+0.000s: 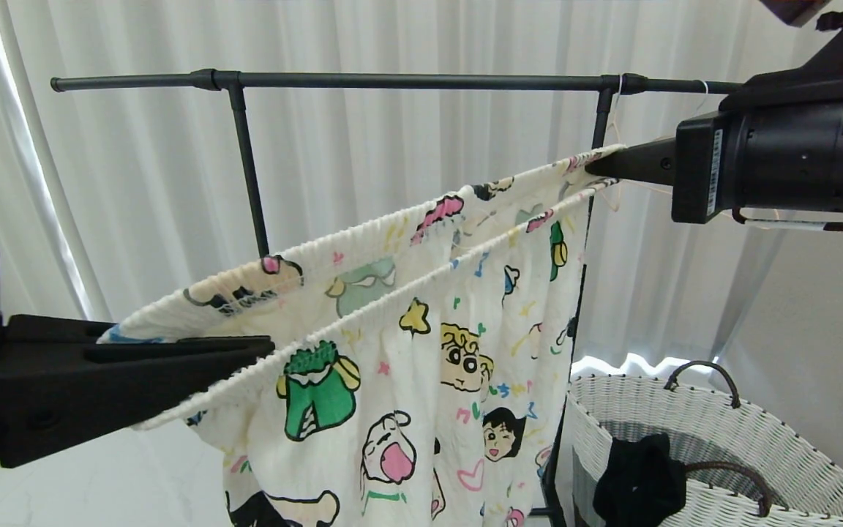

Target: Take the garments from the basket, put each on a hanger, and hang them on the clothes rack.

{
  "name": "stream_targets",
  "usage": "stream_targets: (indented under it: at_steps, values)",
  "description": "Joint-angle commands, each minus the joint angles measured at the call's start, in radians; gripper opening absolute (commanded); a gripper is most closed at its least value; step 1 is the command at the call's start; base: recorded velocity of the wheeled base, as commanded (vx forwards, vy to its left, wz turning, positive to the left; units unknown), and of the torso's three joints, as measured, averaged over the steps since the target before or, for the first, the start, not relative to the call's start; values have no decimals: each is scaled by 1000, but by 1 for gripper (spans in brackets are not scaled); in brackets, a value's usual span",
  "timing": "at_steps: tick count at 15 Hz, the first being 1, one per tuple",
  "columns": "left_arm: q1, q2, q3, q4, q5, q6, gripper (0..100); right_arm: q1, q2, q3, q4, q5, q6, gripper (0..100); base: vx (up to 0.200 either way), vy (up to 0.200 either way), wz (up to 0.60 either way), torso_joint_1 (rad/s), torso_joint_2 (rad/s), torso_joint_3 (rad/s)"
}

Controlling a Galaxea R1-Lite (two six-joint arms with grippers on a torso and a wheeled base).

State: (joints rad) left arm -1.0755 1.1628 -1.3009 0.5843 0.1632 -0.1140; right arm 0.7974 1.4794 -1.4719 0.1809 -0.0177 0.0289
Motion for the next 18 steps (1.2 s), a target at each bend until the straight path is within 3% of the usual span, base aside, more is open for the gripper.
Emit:
stream_targets:
  at_steps: [1,5,9,13,17,18]
  values:
    - [2,12,0,0,1,1,0,0,-13,2,5,-2,0,0,0,0,0,0,0,0]
    - [63,63,-8,-81,79,2,0,-3,-91,10,98,-5,0,0,0,0,0,0,0,0]
    - [100,166,-9,-276,127,17,0,8,-197,56,201,1,-29,0,0,0,0,0,0,0]
    - [128,224,-14,-319,137,80,0,8,-235,127,201,-2,-80,0,0,0,0,0,0,0]
    - [131,235,-29,-328,142,85,0,8,-235,127,198,-2,-80,0,0,0,0,0,0,0]
    - [131,236,-31,-328,142,85,0,8,-235,130,200,-2,-80,100,0,0,0,0,0,0]
